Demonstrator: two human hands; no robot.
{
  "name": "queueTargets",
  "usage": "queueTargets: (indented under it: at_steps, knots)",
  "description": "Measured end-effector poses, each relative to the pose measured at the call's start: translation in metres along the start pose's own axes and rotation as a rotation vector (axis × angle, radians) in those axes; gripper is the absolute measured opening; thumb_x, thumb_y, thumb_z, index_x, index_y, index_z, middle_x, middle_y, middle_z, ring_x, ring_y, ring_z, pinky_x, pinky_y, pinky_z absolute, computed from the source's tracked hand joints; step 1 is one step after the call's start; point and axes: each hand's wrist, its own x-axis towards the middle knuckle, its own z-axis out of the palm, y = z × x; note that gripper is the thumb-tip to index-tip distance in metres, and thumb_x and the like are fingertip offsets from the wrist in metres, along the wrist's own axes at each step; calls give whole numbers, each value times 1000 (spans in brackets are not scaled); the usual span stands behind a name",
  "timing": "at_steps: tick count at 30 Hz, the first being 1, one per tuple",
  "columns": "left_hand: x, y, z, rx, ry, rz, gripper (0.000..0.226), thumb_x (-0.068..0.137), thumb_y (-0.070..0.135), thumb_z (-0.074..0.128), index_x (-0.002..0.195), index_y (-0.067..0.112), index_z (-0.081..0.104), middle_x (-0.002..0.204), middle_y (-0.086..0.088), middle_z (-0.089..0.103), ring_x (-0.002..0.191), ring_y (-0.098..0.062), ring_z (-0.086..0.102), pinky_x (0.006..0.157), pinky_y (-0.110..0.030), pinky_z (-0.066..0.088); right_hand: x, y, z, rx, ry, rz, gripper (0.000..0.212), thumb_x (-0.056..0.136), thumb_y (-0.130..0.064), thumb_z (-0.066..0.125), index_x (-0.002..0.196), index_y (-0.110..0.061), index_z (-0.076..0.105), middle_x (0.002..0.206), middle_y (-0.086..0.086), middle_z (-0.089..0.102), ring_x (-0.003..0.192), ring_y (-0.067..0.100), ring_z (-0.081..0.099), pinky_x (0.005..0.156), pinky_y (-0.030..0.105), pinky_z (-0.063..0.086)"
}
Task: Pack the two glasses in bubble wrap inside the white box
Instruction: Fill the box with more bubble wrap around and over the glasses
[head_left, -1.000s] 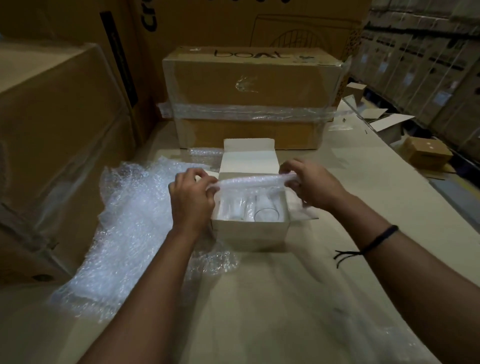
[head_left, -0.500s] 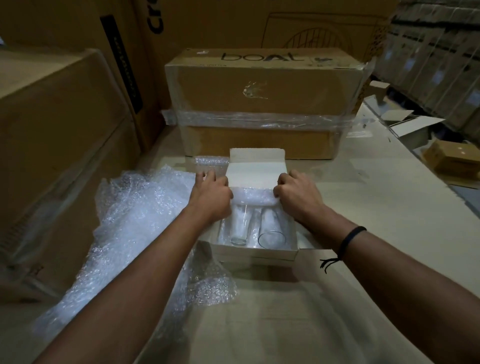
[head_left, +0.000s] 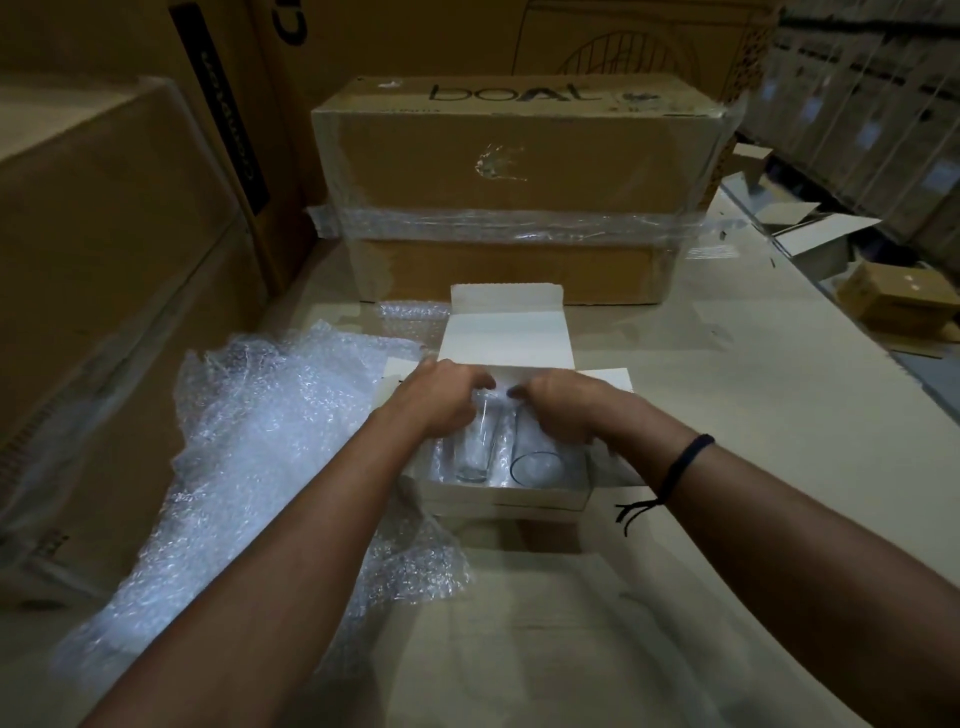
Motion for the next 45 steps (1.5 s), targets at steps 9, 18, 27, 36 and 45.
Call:
queueTargets:
  at_steps: [9,18,27,36,45]
  knots:
    - [-8,-17,4,288,130,-13,40,95,33,35,127,33,61,125,-1,63,128,-21,37,104,-47,11,-14,20,-5,-301,46,117,35,89,-16,58,124,-19,61,116,7,65,108,25,55,82,32,43]
    - [-10,-19,-1,212,312,-96,45,91,32,29,121,30,64,111,-1,68,123,-19,45,109,-49,7,8,4,-18,-206,51,84,36,92,-12,45,126,-16,57,119,8,63,103,26,62,78,35,51]
    - [-42,-24,4,-160,406,-57,45,88,25,44,131,25,58,133,0,60,129,-18,46,113,-42,14,14,7,4,76,49,30,46,93,-22,48,138,-25,50,136,6,57,119,27,55,97,37,46]
    - [-117,-19,44,-441,291,-251,56,90,44,63,140,22,51,158,-1,27,146,-18,23,116,-41,27,-75,7,60,62,81,115,110,71,-86,7,156,-16,4,163,9,-7,151,23,-6,122,42,1]
    - [-121,6,55,-559,269,-275,63,89,50,62,144,27,43,160,0,23,146,-20,23,114,-47,32,-72,47,67,103,107,65,119,66,-94,6,155,-15,-8,163,5,-11,150,17,-7,121,36,2]
